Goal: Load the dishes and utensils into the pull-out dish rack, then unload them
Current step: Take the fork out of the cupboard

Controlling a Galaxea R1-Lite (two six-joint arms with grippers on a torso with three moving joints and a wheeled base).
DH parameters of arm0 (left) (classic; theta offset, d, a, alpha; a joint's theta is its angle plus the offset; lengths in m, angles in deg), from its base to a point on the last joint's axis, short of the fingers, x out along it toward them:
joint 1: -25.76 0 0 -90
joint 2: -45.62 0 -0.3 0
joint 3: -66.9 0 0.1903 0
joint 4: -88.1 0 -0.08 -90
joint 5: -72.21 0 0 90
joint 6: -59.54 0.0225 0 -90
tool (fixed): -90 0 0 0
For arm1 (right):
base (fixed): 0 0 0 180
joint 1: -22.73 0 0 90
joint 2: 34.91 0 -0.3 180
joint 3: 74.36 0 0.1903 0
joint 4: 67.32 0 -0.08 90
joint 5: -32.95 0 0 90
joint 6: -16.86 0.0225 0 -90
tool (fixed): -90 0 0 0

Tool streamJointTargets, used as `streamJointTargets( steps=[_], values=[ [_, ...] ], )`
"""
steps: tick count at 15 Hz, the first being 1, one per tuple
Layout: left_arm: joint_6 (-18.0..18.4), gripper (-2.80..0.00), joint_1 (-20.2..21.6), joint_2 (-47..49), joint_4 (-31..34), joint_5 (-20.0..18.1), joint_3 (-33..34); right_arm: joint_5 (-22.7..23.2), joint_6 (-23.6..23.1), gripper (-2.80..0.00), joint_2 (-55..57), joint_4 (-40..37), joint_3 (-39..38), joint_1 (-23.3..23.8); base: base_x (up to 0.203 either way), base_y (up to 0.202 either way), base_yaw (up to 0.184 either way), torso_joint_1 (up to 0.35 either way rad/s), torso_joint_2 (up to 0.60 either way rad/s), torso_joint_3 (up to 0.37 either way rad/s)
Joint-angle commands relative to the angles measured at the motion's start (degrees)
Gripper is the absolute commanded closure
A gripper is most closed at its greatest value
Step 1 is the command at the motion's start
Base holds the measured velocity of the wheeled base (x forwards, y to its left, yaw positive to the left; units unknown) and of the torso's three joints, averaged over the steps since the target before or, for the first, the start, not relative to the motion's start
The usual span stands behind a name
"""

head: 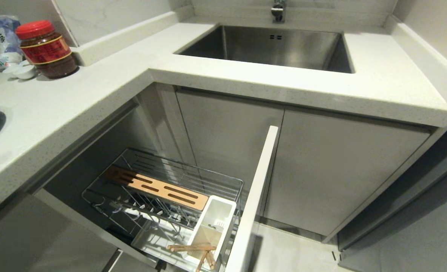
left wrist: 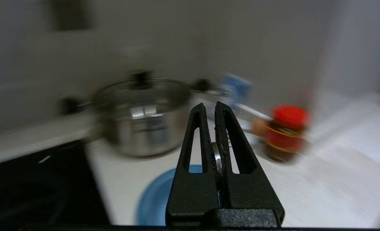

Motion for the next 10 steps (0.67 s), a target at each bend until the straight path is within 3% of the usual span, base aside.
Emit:
streamJointTargets(
  steps=[1, 3, 7, 10],
  values=[
    [-5.1, 0.0, 7.8, -2.0, -0.1, 7.0, 4.6, 0.0, 0.0, 0.0, 0.0, 0.0, -1.5, 0.0, 0.0, 0.0, 0.0, 0.0, 0.0, 0.0],
    [-9.3, 0.0, 9.7, -0.9, 0.2, 10.4, 6.7, 0.0, 0.0, 0.0, 0.0, 0.1, -1.5, 0.0, 0.0, 0.0, 0.0, 0.0, 0.0, 0.0],
    [-21.6, 0.0, 10.9, 3.4, 2.1, 9.9, 7.0, 0.0, 0.0, 0.0, 0.0, 0.1, -1.5, 0.0, 0.0, 0.0, 0.0, 0.0, 0.0, 0.0],
    [-25.1, 0.0, 11.0, 3.9, 1.7, 9.8, 10.4, 0.0, 0.0, 0.0, 0.0, 0.1, -1.5, 0.0, 0.0, 0.0, 0.0, 0.0, 0.0, 0.0]
  ],
)
